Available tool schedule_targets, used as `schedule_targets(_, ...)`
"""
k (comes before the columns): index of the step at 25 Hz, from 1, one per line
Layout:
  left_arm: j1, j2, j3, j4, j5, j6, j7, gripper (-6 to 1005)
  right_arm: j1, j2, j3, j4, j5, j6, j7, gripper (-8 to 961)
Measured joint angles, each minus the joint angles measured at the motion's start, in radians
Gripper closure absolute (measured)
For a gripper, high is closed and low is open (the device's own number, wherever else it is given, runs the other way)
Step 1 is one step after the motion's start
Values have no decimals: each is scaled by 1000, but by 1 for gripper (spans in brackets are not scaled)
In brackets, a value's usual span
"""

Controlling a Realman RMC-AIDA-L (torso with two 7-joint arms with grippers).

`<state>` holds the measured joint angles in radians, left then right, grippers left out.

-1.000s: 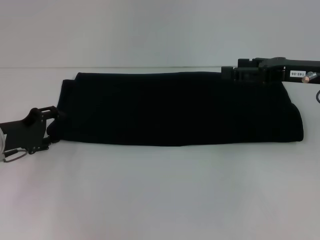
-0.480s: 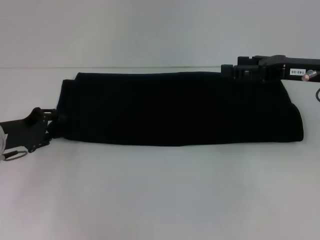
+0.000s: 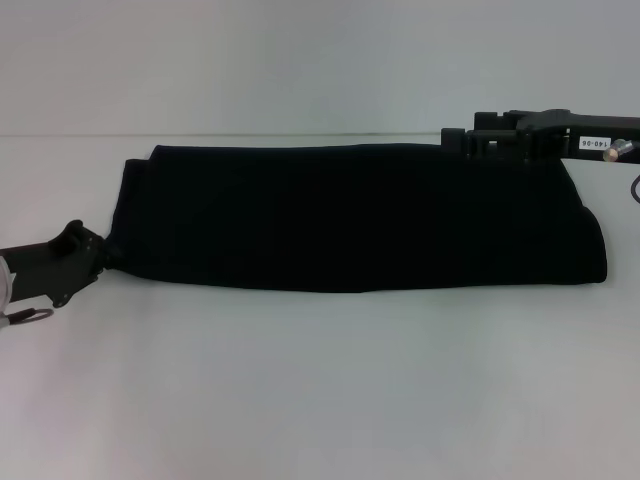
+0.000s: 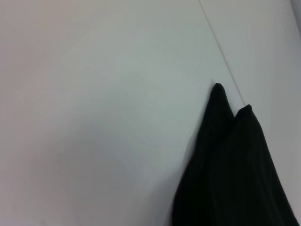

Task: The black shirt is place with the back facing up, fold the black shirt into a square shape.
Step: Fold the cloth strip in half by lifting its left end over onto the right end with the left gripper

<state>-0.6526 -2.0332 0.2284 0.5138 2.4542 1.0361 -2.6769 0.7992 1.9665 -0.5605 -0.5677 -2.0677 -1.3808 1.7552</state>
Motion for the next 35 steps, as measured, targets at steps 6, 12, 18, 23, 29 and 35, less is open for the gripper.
schedule_targets(6, 11, 0, -11, 7, -1, 8, 93, 936, -1, 1, -3, 5, 0, 18, -1, 37)
schedule_targets(12, 54, 3, -30, 65, -5, 60, 272, 965, -1, 27, -3, 8, 0, 77, 0, 38)
schedule_targets(18, 115, 10, -36, 208, 4, 127, 357, 966, 20, 57, 1, 10, 0, 126, 6, 38)
schedule_targets(23, 159, 34, -67, 291, 31, 152, 361, 966, 47, 83, -7, 11, 0, 180, 8, 38)
schedule_targets(29, 172, 53, -144, 346, 107, 166, 367, 965, 75, 97, -13, 11, 0, 212, 6, 38)
schedule_targets(35, 144, 64, -135, 351, 111, 195, 362, 966, 78, 93, -14, 4, 0, 265, 10, 38)
